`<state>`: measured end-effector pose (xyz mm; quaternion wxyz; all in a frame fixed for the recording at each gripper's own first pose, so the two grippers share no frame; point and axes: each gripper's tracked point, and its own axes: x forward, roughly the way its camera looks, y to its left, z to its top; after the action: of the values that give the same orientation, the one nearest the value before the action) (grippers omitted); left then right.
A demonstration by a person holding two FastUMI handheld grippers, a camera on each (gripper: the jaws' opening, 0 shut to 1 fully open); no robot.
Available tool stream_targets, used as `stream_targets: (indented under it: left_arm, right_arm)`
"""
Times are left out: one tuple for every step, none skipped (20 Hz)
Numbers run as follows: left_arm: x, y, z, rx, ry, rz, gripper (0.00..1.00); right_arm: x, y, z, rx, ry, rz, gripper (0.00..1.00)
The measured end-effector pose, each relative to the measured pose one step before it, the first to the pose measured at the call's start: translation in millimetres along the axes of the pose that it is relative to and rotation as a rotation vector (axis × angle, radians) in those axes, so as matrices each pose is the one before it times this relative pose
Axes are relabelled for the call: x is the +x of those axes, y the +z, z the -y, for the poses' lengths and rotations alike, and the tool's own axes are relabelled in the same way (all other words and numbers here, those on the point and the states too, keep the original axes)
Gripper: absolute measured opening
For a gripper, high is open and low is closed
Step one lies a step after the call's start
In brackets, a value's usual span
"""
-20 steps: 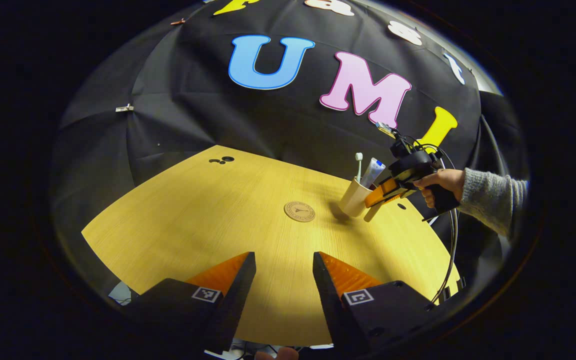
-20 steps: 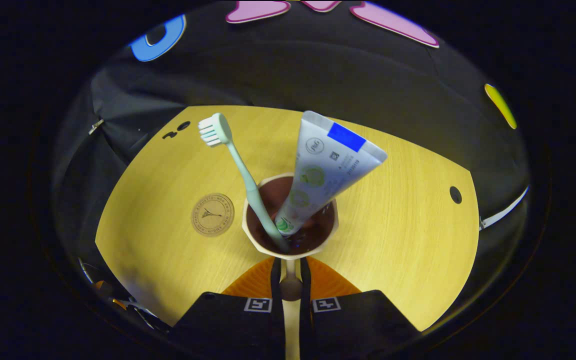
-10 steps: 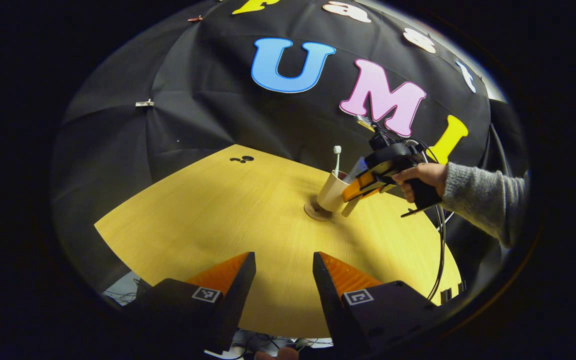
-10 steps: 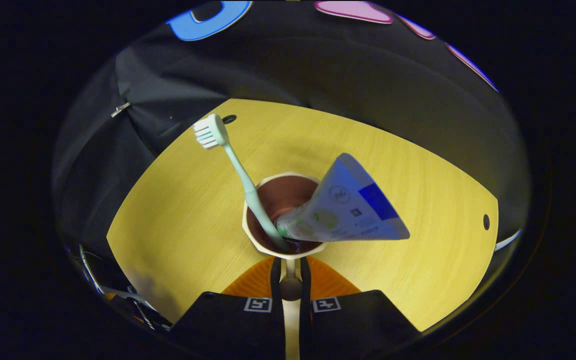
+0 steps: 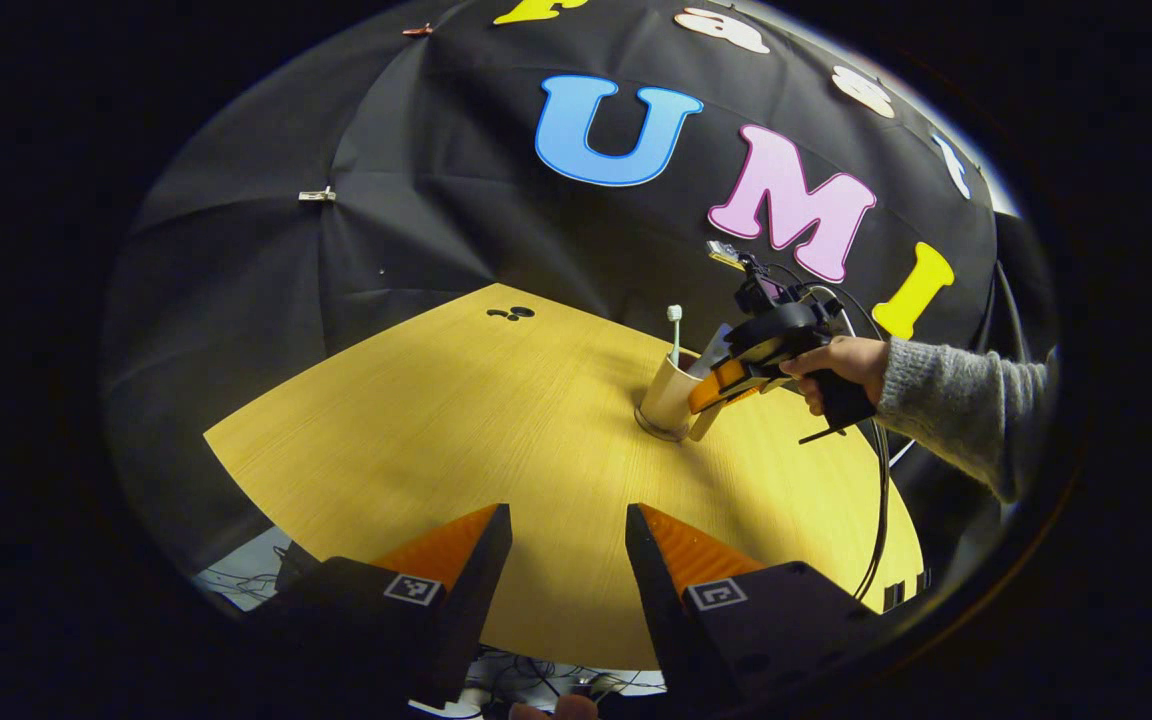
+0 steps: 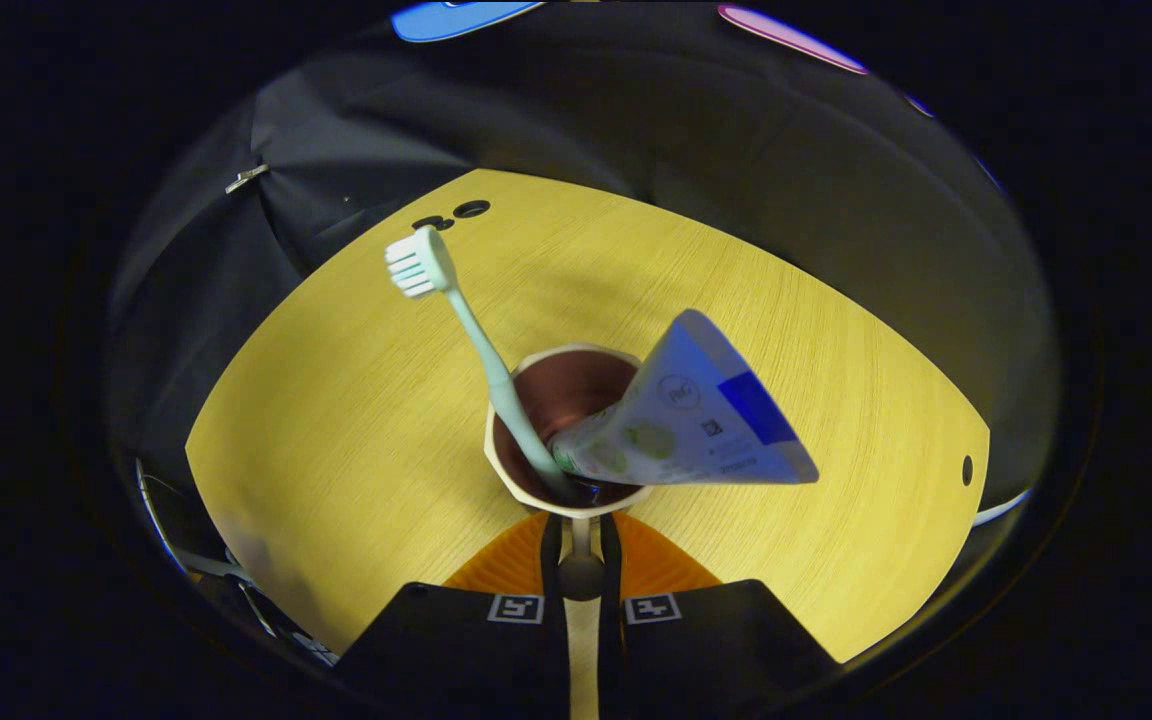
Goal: Put the toothbrush and toothpaste on the desktop into the cup, then pick up the cup and place it on the coaster on the desktop.
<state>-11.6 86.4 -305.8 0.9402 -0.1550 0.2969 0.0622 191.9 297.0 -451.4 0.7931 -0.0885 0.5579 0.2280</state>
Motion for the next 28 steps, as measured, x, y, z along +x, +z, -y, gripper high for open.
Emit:
stream_targets:
  left_arm:
    - [0.75, -0.05, -0.56, -0.00225, -0.00077, -0.00100, 0.75]
    - [0.31, -0.03, -0.20, -0.00092, 0.00107, 0.00101, 0.75]
    - [1.05, 1.66, 0.83, -0.00036, -0.00073, 0.00028, 0.75]
    - [0.98, 0.80, 0.43, -0.00026, -0.00029, 0.00148, 0.75]
    - [0.40, 1.55, 0.32, 0.00055, -0.00142, 0.00220, 0.75]
    - [1.25, 1.28, 1.68, 0.00264, -0.00217, 0.00210, 0.75]
    - [0.26, 1.52, 0.59, 0.00439, 0.00137, 0.00318, 0.75]
    - [-0.10, 0.27, 0.72, 0.00401, -0.00003, 0.00121, 0.75]
    - [-0.53, 1.16, 1.11, 0.00131, -0.00019, 0.00094, 0.75]
    - [0.06, -0.31, 1.21, 0.00016, -0.00024, 0.00018, 0.75]
    - [-0.85, 0.95, 0.10, 0.00043, -0.00134, 0.00058, 0.75]
    - [-0.97, -0.38, 0.45, 0.00155, 0.00042, -0.00005, 0.75]
    - [-1.03, 1.74, 0.39, 0.00188, -0.00112, 0.00028, 0.75]
    - [-0.45, 0.40, 1.04, 0.00238, -0.00068, 0.00206, 0.75]
    - [-1.23, 2.26, -0.04, 0.00344, 0.00061, 0.00165, 0.75]
    - [-1.46, 0.88, -0.09, 0.00366, -0.00021, 0.00288, 0.75]
    - [-1.82, 2.81, 0.11, 0.00461, -0.00059, 0.00370, 0.75]
    - [-2.11, 2.35, 1.77, 0.00413, -0.00152, 0.00254, 0.75]
    - [-1.58, 2.72, 0.81, 0.00618, 0.00064, 0.00023, 0.75]
    - [-2.22, 0.79, 0.14, 0.00434, 0.00011, 0.00065, 0.75]
    - [-2.61, 4.68, 1.99, 0.00547, -0.00198, 0.00400, 0.75]
    - [-3.17, 4.20, 2.72, 0.00622, -0.00390, 0.00393, 0.75]
    - [-2.02, 6.14, 4.11, 0.00662, -0.00370, 0.00554, 0.75]
    - [-1.98, 5.91, 4.00, 0.00525, -0.00806, 0.00453, 0.75]
    - [-1.80, 7.78, 4.60, 0.00349, -0.00569, 0.00815, 0.75]
    - [-1.93, 6.95, 6.56, 0.00445, -0.00972, 0.00609, 0.75]
    - [-1.80, 9.06, 6.11, 0.00732, -0.00792, 0.01022, 0.75]
    - [-2.11, 8.65, 6.42, 0.01026, -0.00925, 0.01355, 0.75]
  right_arm:
    - [0.77, 0.86, -0.50, -0.00033, 0.00067, -0.00032, 0.15]
    - [-0.04, -1.32, 0.94, 0.00347, -0.00062, 0.00033, 0.15]
    - [0.71, -0.81, -0.13, 0.00071, 0.00046, -0.00269, 0.14]
    - [-0.68, 0.49, 0.52, -0.00171, -0.00057, -0.00229, 0.15]
    - [1.20, 0.29, -0.29, 0.00041, -0.00427, 0.00503, 0.17]
    - [-2.62, -0.09, -0.11, -0.00364, -0.00178, 0.00783, 0.19]
    - [-3.44, -1.40, -0.95, 0.00325, -0.00312, 0.00113, 0.24]
    - [-3.97, -3.63, -2.11, 0.00817, -0.00008, -0.00375, 0.25]
    - [0.24, -1.90, -1.32, 0.00727, 0.00623, -0.00562, 0.20]
    - [2.53, 1.04, 2.25, 0.00516, 0.00280, -0.00353, 0.27]
    - [-1.90, 2.59, 1.02, 0.00697, -0.00031, 0.01140, 0.22]
    - [-3.66, 3.88, 0.34, 0.00717, -0.00085, 0.01647, 0.31]
    - [-3.73, 3.35, 1.16, 0.00782, -0.00089, 0.01538, 0.35]
    - [-3.29, 0.58, 1.22, 0.00554, -0.00089, 0.00414, 0.31]
    - [-3.86, -1.65, 3.37, 0.00615, -0.01180, -0.00447, 0.35]
    - [-0.92, 0.72, 0.65, 0.00589, 0.00108, 0.00691, 0.36]
    - [-4.27, 2.99, -0.68, 0.00753, 0.00802, 0.02103, 0.36]
    - [-7.02, 4.36, 0.20, 0.00895, 0.00572, 0.03048, 0.36]
    - [-8.41, 4.96, -0.28, 0.01243, 0.00674, 0.03160, 0.35]
    - [-10.97, 5.26, -0.72, 0.01468, 0.00862, 0.03725, 0.39]
    - [-12.68, 7.51, -3.50, 0.01527, 0.02095, 0.03988, 0.39]
    - [-14.30, 9.29, -3.85, 0.01263, 0.01867, 0.05142, 0.41]
    - [-15.34, 11.38, -2.38, 0.00277, 0.01280, 0.05429, 0.48]
    - [-17.28, 11.47, -2.27, -0.00186, 0.00501, 0.05591, 0.46]
    - [-16.37, 10.90, -1.92, -0.00290, 0.00373, 0.05268, 0.55]
    - [-16.66, 9.36, -0.59, 0.00081, -0.00219, 0.04437, 0.59]
    - [-17.77, 9.11, -1.26, 0.00564, 0.00053, 0.03971, 0.63]
    - [-16.55, 10.18, -0.96, 0.00883, 0.00229, 0.04205, 0.63]
